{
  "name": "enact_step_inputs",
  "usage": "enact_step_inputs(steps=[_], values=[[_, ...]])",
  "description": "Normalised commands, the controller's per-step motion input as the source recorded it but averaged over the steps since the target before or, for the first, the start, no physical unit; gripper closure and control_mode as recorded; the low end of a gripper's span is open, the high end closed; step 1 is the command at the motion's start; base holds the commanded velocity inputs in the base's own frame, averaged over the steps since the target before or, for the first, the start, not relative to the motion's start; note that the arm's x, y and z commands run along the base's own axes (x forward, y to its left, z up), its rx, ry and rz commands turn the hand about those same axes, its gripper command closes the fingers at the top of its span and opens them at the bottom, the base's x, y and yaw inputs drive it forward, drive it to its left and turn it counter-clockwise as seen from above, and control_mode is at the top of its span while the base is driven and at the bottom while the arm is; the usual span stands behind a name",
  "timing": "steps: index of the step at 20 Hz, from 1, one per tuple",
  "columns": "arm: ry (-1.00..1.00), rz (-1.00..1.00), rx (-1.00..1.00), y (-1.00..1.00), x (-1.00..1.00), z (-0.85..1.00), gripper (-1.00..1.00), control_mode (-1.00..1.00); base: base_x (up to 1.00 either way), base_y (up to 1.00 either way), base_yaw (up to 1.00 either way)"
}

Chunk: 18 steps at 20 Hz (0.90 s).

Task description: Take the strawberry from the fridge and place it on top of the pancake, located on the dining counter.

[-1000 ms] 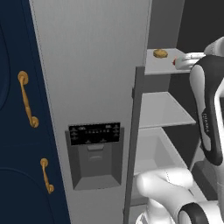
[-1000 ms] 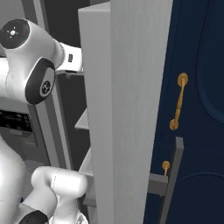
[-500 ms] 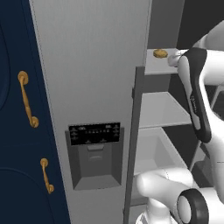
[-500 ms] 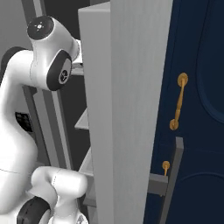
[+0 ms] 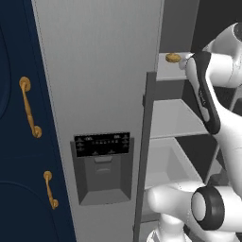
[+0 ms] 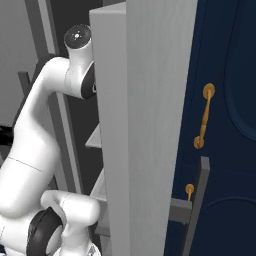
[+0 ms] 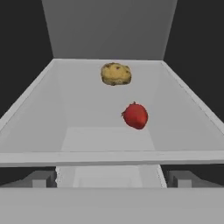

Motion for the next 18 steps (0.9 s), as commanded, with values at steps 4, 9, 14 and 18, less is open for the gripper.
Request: enact_step_inputs(steps=[4, 9, 14, 18], values=[[0.01, 0.00, 0.00, -0.31, 0.46, -0.01, -1.00, -1.00, 0.00, 0.00, 0.00], [0.10, 0.00, 0.00, -0.12, 0.29, -0.14, -1.00, -1.00, 0.00, 0.00, 0.00], [0.01, 0.06, 0.00, -0.24, 0.33, -0.12, -1.00, -1.00, 0.00, 0.00, 0.00], [0.00, 0.05, 0.00, -0.15, 0.36, -0.14, -1.00, -1.00, 0.00, 0.00, 0.00]])
